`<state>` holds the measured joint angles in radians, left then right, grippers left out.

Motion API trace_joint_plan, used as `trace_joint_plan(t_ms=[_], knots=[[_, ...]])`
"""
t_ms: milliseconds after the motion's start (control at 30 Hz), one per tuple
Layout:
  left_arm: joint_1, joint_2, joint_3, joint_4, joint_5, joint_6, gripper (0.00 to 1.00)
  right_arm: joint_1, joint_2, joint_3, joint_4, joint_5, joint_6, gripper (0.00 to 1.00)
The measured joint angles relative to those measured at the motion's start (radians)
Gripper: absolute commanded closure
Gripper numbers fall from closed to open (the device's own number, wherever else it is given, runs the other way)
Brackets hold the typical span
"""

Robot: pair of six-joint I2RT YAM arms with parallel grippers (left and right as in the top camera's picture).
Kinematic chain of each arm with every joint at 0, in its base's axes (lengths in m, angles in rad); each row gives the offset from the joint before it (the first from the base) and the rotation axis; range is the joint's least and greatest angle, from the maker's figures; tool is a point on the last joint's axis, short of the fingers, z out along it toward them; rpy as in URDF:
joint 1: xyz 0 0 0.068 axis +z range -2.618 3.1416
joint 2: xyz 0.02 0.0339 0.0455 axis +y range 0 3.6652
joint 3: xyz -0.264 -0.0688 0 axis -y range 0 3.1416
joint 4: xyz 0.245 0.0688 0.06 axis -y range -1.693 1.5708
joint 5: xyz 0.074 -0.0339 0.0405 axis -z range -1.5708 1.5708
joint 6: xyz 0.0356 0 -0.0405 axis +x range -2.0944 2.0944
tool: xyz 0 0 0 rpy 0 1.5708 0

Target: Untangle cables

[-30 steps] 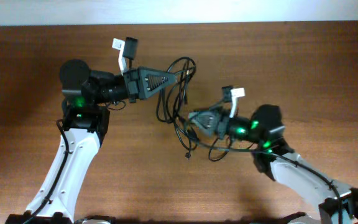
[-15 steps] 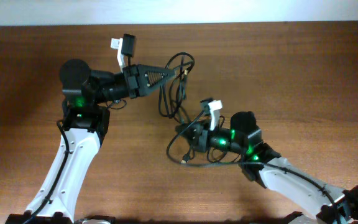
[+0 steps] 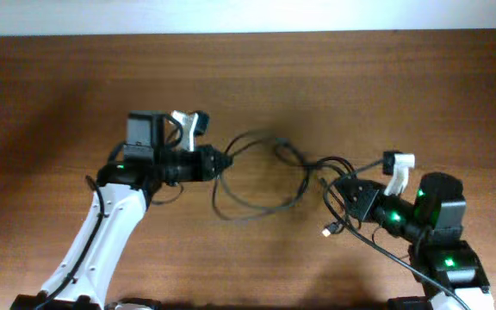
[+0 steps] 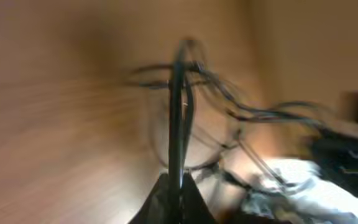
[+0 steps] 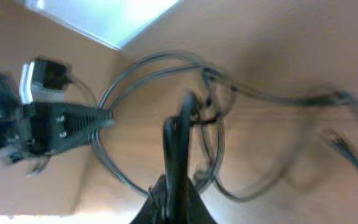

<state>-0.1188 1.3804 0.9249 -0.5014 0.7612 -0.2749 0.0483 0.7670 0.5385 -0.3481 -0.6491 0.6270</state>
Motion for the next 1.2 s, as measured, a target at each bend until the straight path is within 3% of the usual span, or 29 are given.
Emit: trace_joint_plan(t_ms=[100,167,333,433,533,600,733,767,800,867,1100,1167,1200], knots=[[-0.027,0.0,0.0,-0.117,-0.29,0.033,1.0,0.0,-0.015,0.0,-0.161,0.172,-0.003,0.96],[-0.03,0.0,0.0,-0.146,-0.378,0.044,1.0,0.0,-0.005,0.0,-0.169,0.193,-0.003,0.96],[-0.031,0.0,0.0,-0.149,-0.381,0.048,0.97,0.0,0.032,0.0,-0.159,0.178,-0.003,0.96],[-0.031,0.0,0.0,-0.148,-0.38,0.028,0.97,0.0,0.07,-0.003,-0.027,0.096,-0.046,0.83],[-0.031,0.0,0.0,-0.148,-0.33,0.002,1.0,-0.003,0.077,-0.003,0.238,0.067,-0.097,0.54],[-0.031,0.0,0.0,-0.126,-0.271,0.022,0.97,-0.004,0.077,-0.001,0.328,0.095,-0.113,0.4],[-0.031,0.0,0.0,-0.085,-0.207,0.142,0.61,-0.004,0.084,0.002,0.242,0.206,-0.151,0.33],[-0.031,0.0,0.0,-0.076,-0.208,0.164,0.37,-0.004,0.087,0.002,0.19,0.217,-0.15,0.31],[-0.031,0.0,0.0,-0.063,-0.211,0.184,0.01,-0.004,0.09,0.002,0.154,0.224,-0.147,0.29],[-0.031,0.0,-0.001,-0.012,-0.216,0.201,0.01,-0.004,0.091,0.002,0.069,0.217,-0.128,0.22],[-0.06,0.0,-0.002,0.102,-0.256,0.105,0.01,-0.004,0.09,0.002,0.034,0.103,-0.114,0.17],[-0.108,0.003,-0.003,0.101,-0.261,0.038,0.01,-0.004,0.09,0.002,-0.028,0.093,-0.106,0.01],[-0.139,0.018,-0.007,0.102,-0.272,-0.048,0.01,-0.004,0.09,0.002,-0.039,0.09,-0.111,0.01]])
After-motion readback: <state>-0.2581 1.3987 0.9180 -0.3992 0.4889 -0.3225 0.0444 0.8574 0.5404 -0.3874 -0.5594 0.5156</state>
